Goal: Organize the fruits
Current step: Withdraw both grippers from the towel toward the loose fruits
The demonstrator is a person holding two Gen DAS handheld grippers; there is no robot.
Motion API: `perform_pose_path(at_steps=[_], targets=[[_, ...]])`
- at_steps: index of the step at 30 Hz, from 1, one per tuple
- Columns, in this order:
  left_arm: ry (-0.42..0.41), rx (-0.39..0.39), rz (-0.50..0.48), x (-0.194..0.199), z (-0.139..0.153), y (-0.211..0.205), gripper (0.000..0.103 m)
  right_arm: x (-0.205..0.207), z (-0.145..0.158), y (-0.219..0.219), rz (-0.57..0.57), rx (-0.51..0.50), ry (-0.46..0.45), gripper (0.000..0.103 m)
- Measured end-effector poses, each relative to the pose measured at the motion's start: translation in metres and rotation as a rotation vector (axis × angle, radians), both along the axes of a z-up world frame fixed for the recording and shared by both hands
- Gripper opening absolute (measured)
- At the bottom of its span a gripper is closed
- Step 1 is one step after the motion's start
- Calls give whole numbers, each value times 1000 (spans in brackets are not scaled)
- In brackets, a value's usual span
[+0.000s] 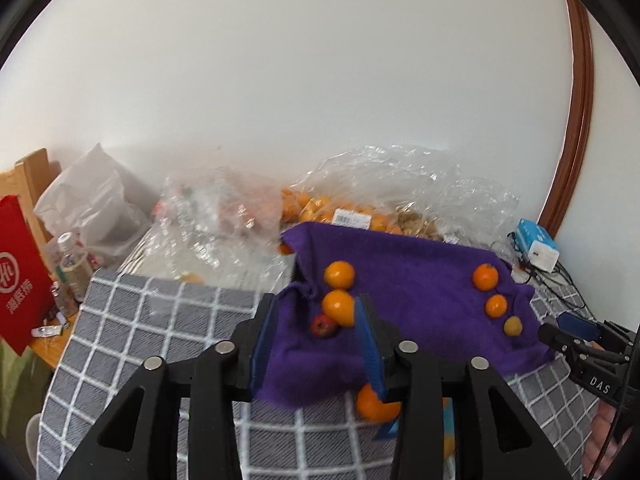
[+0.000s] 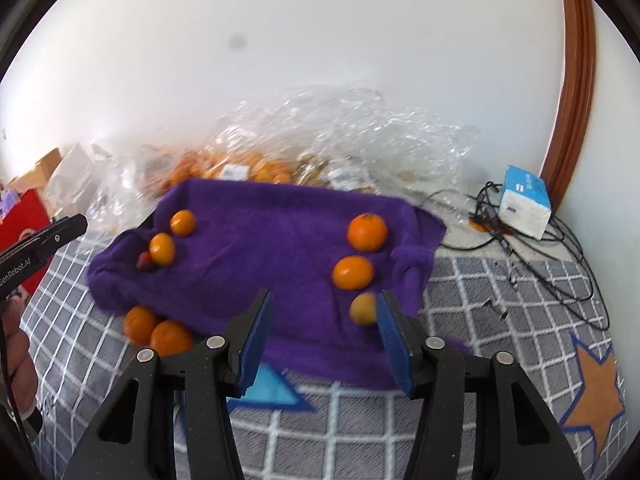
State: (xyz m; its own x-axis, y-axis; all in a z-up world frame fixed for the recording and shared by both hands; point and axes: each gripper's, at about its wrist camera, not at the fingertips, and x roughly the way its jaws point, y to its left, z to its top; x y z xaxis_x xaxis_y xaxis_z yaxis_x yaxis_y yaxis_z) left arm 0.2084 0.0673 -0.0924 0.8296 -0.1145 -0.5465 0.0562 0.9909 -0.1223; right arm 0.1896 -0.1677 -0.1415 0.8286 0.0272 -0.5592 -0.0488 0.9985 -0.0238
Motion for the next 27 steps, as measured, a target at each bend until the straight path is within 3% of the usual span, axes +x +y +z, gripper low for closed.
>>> perform_pose_path(at_steps=[6, 13, 17, 23, 27], targets=[[75, -45, 44, -32, -32, 28, 43, -12, -22, 20, 53, 24, 58, 43], [131, -16, 63, -52, -65, 34, 43, -29, -45, 44, 160, 72, 106, 43], [167, -72, 64, -51, -74, 42, 43, -33, -55, 57, 187, 77, 131, 43], [200, -88, 75, -50, -79, 45, 43, -32, -68, 86, 238, 38, 155, 40], [225, -84, 82, -49, -83, 45, 28, -22, -73, 96, 247, 22, 177, 40]])
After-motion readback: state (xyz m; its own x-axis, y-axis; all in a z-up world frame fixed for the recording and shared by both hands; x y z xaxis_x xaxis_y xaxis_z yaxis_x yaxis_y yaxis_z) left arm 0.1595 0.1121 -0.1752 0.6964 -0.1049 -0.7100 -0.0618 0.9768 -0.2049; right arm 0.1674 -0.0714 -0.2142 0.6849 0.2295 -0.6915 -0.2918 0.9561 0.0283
